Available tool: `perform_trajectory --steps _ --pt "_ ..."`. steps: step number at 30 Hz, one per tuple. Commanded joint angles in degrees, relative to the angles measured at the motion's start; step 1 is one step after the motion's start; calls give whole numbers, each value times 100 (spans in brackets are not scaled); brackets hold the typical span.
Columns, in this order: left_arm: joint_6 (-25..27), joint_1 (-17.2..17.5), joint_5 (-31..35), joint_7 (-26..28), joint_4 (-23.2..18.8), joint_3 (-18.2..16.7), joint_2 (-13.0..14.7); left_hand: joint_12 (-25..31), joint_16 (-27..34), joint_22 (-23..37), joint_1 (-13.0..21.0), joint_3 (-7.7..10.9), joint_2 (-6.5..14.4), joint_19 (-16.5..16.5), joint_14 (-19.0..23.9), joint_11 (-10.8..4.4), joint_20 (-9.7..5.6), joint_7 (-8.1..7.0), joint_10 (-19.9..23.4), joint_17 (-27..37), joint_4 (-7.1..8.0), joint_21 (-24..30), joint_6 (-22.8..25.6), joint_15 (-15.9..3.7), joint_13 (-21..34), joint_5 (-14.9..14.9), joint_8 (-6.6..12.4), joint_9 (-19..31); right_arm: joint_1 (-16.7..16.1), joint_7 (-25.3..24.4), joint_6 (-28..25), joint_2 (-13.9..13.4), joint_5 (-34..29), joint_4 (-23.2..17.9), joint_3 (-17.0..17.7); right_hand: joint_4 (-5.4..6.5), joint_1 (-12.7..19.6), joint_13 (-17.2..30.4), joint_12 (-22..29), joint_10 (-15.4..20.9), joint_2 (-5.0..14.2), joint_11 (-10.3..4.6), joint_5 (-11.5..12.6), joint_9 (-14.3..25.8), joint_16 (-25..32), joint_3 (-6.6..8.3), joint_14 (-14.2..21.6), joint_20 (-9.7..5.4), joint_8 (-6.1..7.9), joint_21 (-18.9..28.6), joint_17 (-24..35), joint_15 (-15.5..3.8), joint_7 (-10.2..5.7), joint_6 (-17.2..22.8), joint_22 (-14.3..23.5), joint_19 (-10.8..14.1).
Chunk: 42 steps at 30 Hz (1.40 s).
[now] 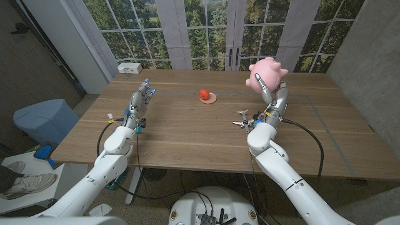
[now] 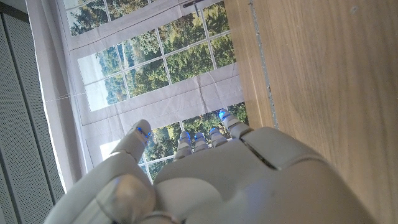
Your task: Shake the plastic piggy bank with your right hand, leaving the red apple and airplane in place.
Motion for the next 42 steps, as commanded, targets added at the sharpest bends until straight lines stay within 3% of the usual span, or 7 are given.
perform_trajectory --steps 1,17,27,42 --pt "31 -59 17 -9 50 33 -17 25 4 25 68 11 237 49 30 33 -193 8 -27 22 -15 22 8 -139 30 7 24 30 2 1023 -874 -647 33 -551 -87 74 2339 806 212 1991 2376 -1983 32 314 -20 458 320 -126 67 68 9 -1104 -1596 2585 -17 -43" --pt "86 -125 9 -31 92 58 -16 24 1 25 71 5 238 50 28 29 -189 15 -28 22 -35 18 14 -137 30 6 26 30 473 3016 -2970 -1767 635 -1689 -337 91 2303 779 147 1965 2370 -1954 20 265 -113 465 260 -170 33 168 -14 -1106 -1626 2586 -83 -101" --pt "132 -141 34 -6 56 66 11 25 2 26 73 2 239 53 35 27 -189 17 -25 22 -46 17 15 -136 30 5 27 30 579 3003 -3223 -1881 814 -1747 -435 85 2305 790 130 1954 2367 -1938 13 269 -142 472 260 -174 36 227 -13 -1106 -1620 2589 -120 -116" --pt "216 -143 61 17 -37 99 41 28 4 26 77 2 249 59 43 24 -188 21 -13 23 -59 15 21 -132 30 5 28 30 629 2859 -2998 -1902 991 -1500 -483 81 2308 807 115 1962 2365 -1937 4 273 -172 476 270 -177 33 320 -9 -1108 -1621 2585 -177 -147"
